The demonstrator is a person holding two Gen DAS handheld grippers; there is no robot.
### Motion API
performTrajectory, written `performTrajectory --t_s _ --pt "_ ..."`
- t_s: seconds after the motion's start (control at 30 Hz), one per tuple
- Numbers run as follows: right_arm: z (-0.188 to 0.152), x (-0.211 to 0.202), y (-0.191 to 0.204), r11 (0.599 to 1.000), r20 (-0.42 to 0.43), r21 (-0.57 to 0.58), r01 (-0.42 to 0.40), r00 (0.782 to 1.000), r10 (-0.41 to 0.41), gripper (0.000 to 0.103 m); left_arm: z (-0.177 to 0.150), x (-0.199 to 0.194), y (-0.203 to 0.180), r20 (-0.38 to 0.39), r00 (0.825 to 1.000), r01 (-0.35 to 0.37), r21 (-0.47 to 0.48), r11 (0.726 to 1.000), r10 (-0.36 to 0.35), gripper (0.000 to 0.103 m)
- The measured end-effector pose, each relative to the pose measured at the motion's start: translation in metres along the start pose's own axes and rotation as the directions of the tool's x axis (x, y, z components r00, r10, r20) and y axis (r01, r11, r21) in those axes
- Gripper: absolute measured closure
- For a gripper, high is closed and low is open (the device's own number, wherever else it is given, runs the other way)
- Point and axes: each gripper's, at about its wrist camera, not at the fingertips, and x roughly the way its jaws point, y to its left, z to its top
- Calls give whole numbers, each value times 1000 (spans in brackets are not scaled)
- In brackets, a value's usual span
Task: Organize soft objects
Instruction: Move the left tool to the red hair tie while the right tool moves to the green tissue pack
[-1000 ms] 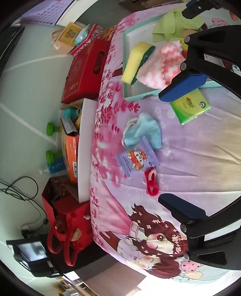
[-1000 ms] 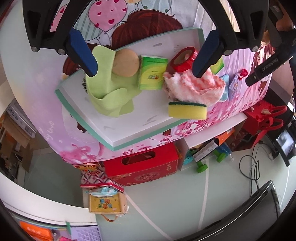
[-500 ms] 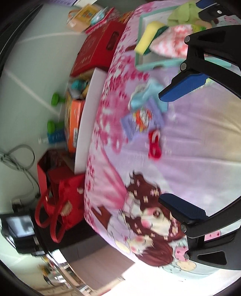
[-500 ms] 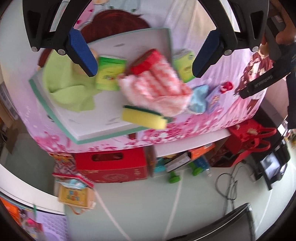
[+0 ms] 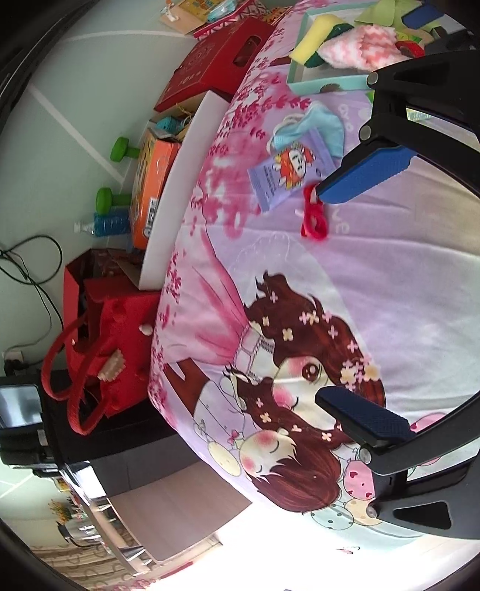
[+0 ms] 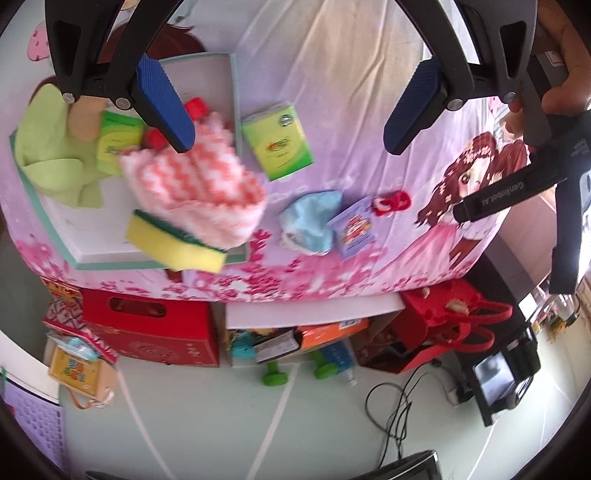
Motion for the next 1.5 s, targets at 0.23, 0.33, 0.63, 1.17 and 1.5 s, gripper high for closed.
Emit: performTrajectory --t_s 0.23,0.33,0.63,1.17,1.5 --pt "-8 25 18 997 -58 -7 -78 995 77 0 -1 15 18 -33 999 13 -38 999 -14 4" --pt "-10 35 15 997 -78 23 -71 994 73 0 -4 23 16 -61 997 41 -32 999 -43 4" --pt "-11 48 4 998 -88 58 -3 996 8 13 -9 47 9 -137 982 134 4 991 -132 4" --pt "-10 78 23 990 -111 -59 131 984 -137 26 -8 77 30 -169 969 181 -23 983 -182 4" --pt "-10 84 12 989 -120 -27 143 982 -145 26 -6 83 25 -162 970 184 -4 983 -182 4"
